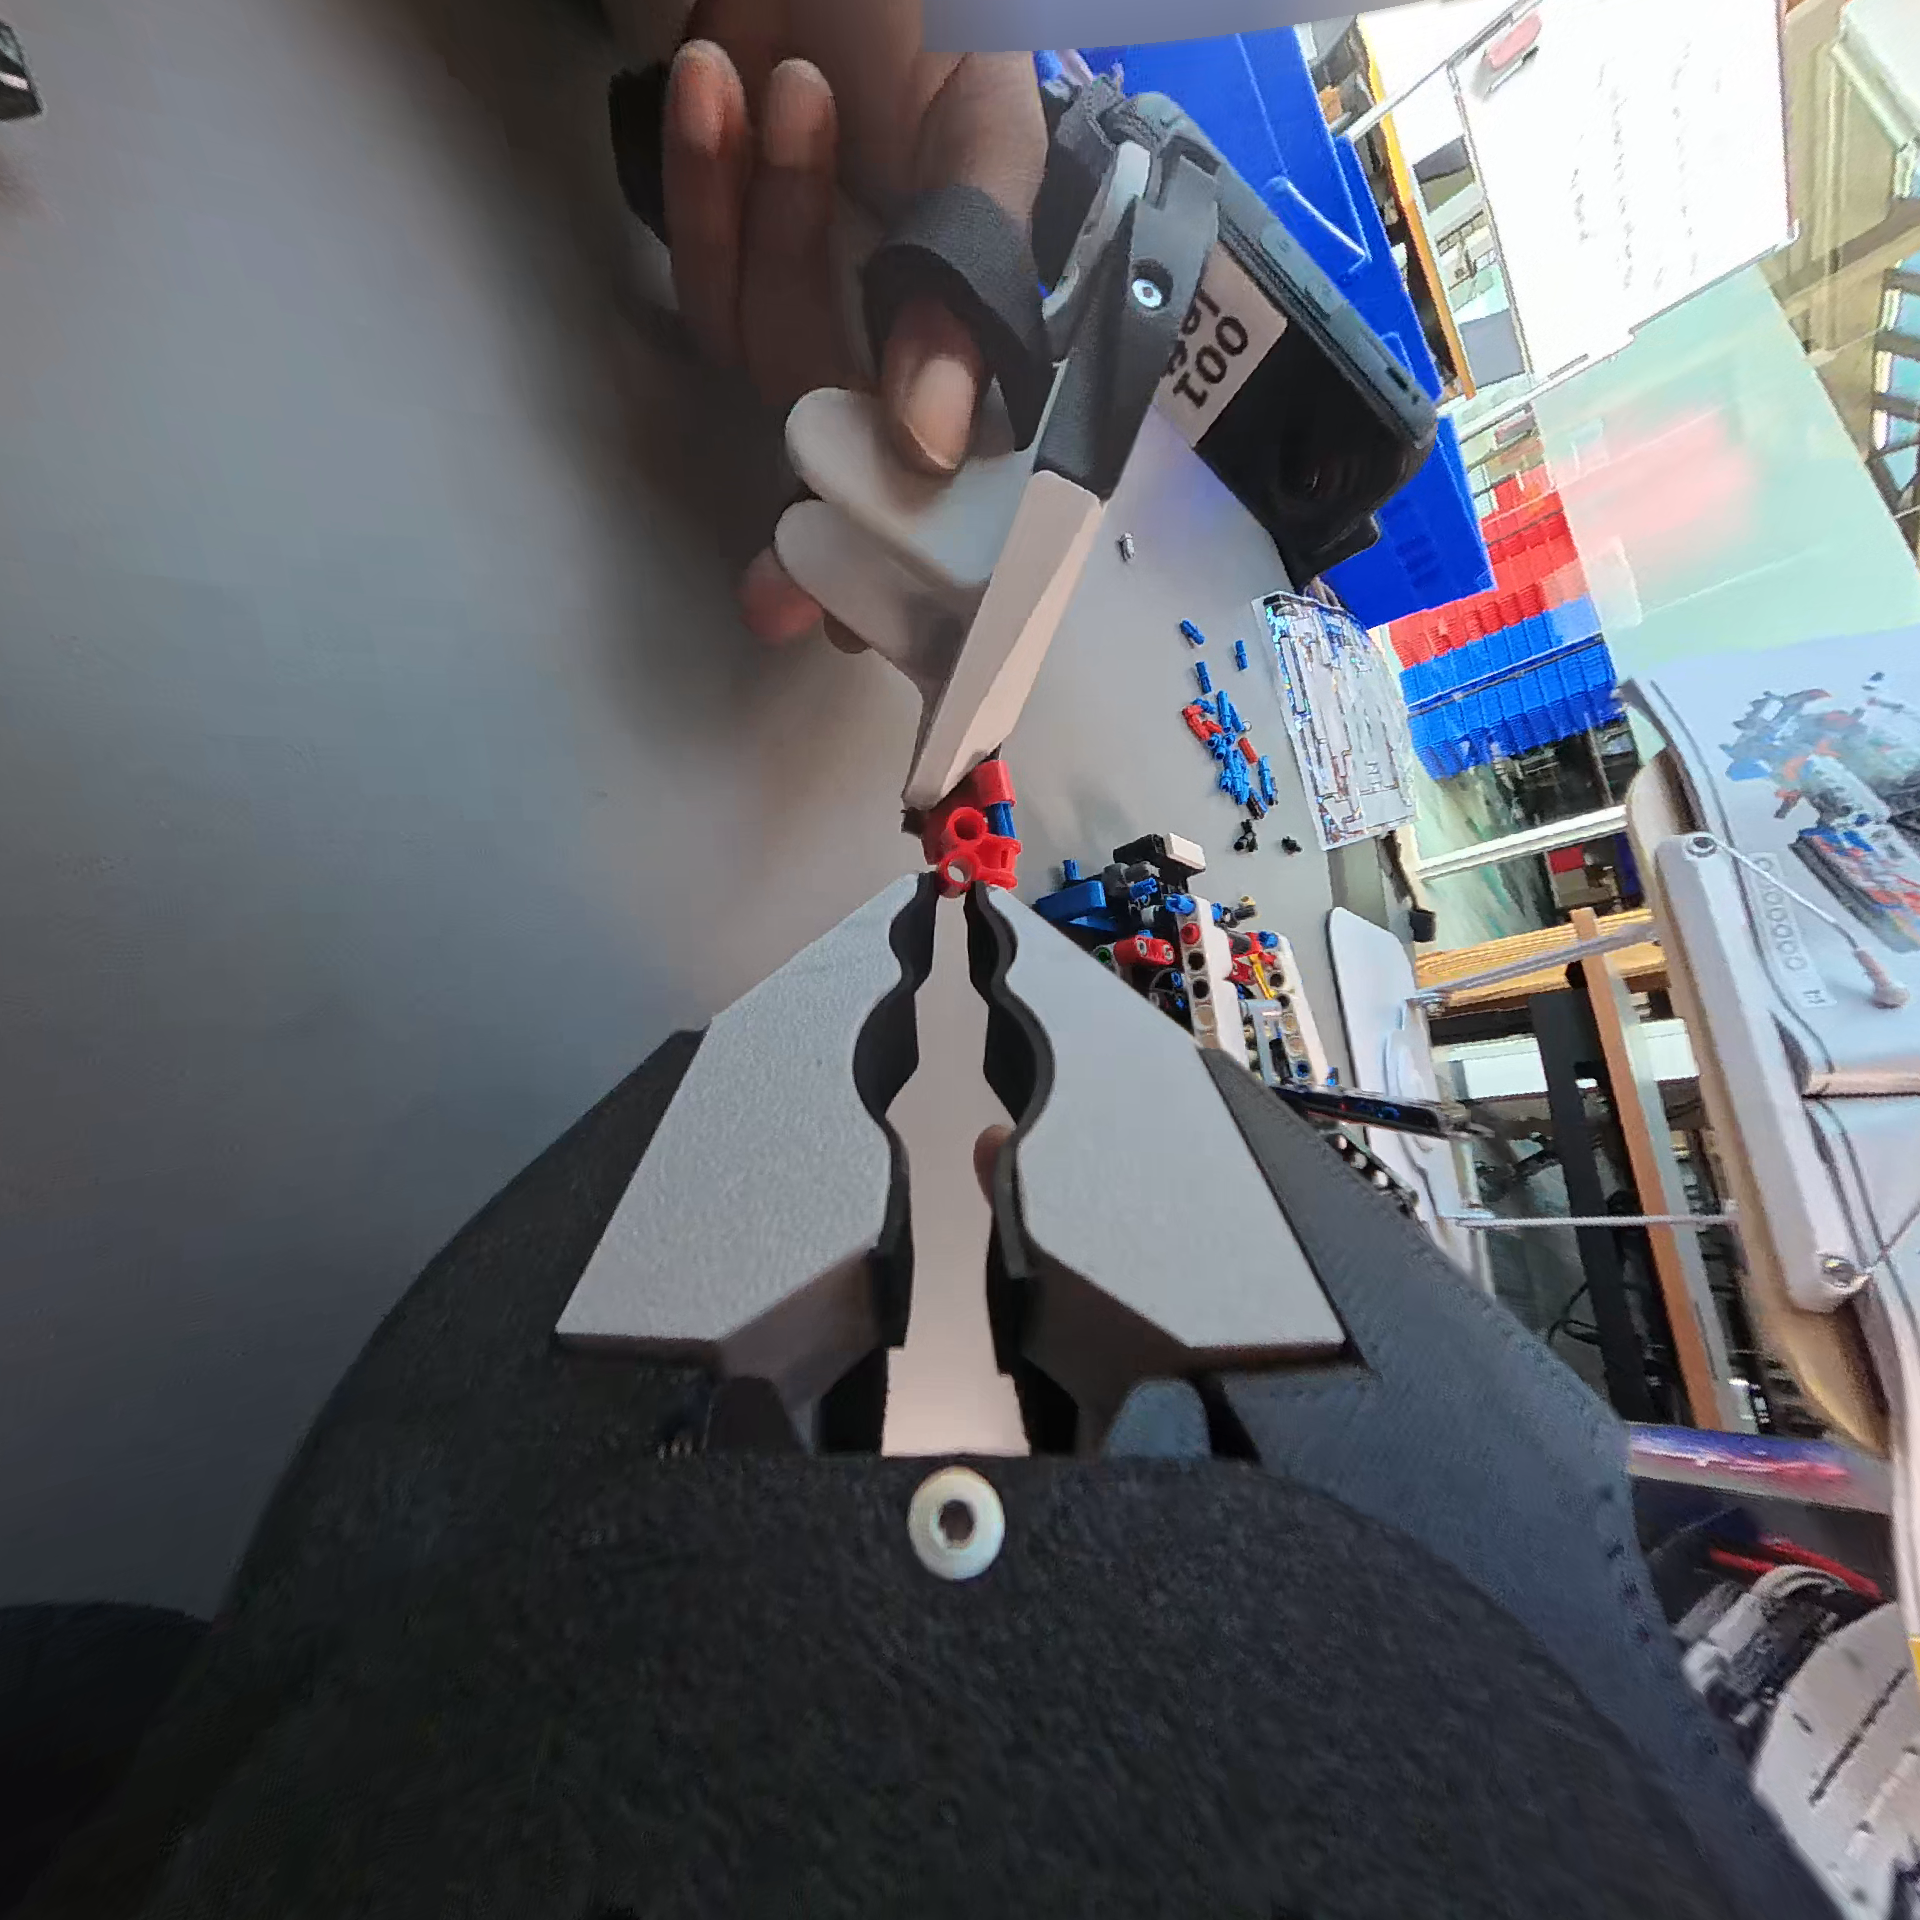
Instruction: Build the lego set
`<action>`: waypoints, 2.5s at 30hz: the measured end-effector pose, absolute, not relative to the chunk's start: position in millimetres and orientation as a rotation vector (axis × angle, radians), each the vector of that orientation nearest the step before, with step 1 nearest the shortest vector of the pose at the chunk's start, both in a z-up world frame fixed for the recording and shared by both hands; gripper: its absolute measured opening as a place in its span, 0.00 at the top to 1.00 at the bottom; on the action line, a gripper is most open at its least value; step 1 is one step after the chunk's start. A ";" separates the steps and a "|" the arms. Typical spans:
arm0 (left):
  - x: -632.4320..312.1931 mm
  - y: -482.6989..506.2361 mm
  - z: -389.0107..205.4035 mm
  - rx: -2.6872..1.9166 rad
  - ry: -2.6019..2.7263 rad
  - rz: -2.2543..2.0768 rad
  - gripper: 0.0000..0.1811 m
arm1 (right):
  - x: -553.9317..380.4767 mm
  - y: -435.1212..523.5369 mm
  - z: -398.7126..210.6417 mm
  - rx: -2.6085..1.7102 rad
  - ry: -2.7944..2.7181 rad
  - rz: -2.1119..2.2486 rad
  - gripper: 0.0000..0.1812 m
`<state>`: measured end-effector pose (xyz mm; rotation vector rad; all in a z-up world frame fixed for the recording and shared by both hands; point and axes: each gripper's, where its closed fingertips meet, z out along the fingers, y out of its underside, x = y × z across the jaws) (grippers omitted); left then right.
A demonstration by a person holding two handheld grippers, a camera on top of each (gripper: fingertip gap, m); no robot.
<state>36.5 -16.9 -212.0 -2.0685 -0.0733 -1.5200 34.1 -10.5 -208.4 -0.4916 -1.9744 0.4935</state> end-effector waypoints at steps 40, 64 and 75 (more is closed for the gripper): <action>29.4 -10.7 -200.5 -2.028 0.021 -1.289 0.97 | 25.8 -5.0 -194.1 -0.936 -1.760 0.815 0.97; 29.5 -17.4 -209.4 -2.071 0.004 -1.374 0.97 | 26.5 -5.0 -203.2 -0.477 -2.065 0.310 0.97; 29.2 -17.8 -219.4 -2.121 -0.004 -1.333 0.97 | 26.0 -4.3 -215.0 -0.486 -2.121 0.230 0.97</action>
